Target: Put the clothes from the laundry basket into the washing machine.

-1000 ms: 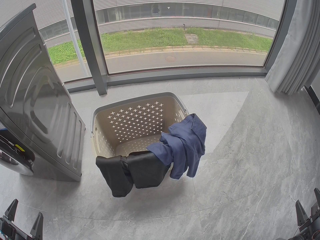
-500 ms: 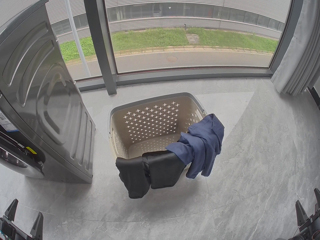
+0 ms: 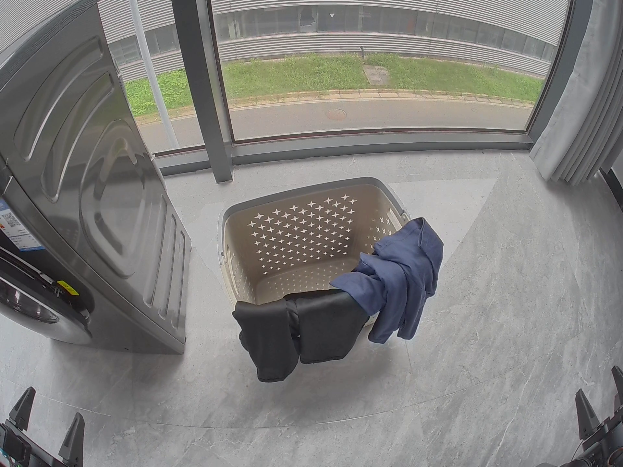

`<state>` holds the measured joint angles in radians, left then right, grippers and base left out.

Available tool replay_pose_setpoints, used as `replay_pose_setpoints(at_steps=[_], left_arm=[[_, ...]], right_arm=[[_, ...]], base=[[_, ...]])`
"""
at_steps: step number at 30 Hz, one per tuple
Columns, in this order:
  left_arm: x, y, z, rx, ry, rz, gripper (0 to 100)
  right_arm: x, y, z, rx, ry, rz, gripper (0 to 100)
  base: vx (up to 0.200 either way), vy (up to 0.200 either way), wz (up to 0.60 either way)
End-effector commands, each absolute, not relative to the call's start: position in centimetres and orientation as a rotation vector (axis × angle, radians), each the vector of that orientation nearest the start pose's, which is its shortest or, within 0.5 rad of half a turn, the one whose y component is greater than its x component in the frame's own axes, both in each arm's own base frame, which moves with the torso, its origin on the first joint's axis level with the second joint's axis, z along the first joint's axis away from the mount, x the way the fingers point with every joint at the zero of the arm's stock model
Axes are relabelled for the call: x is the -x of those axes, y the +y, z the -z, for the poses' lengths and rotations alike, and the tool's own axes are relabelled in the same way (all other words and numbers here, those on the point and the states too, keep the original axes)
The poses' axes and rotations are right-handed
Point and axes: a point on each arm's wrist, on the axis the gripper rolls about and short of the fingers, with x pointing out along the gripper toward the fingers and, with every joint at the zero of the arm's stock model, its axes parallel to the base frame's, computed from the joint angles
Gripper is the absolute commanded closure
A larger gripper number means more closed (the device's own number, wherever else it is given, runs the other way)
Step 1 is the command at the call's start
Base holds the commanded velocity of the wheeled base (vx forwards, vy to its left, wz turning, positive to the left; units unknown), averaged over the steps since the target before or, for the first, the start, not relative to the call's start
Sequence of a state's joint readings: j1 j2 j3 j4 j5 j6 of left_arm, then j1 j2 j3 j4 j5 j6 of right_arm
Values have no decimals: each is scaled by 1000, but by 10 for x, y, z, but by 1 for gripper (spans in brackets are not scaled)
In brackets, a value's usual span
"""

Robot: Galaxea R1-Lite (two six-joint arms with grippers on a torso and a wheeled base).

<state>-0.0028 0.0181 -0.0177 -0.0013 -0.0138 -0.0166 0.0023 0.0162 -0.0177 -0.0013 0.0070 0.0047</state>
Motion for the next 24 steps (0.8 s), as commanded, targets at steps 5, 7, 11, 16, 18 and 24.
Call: replay_pose_setpoints(at_steps=[5,7,11,16,18,24], left_arm=[[23,0,-76,17,2,18,0],[23,0,-76,17,2,18,0],[23,0,-76,18,2,17,0],[23,0,-76,18,2,18,0],[23,0,-76,18,2,18,0],[23,0,-76,18,2,17,0]], right_arm=[[23,0,-76,-5,-2,-11,0],[23,0,-76,-5,-2,-11,0],[23,0,-76,-5,-2,-11,0],[23,0,-76,-5,-2,-11,0],[23,0,-76,-5,-2,-11,0],[23,0,-76,-3,-2,-12,0]], base=[[-200,0,0],[0,0,0],[0,0,0],[0,80,0],[0,200,0],[0,200,0]])
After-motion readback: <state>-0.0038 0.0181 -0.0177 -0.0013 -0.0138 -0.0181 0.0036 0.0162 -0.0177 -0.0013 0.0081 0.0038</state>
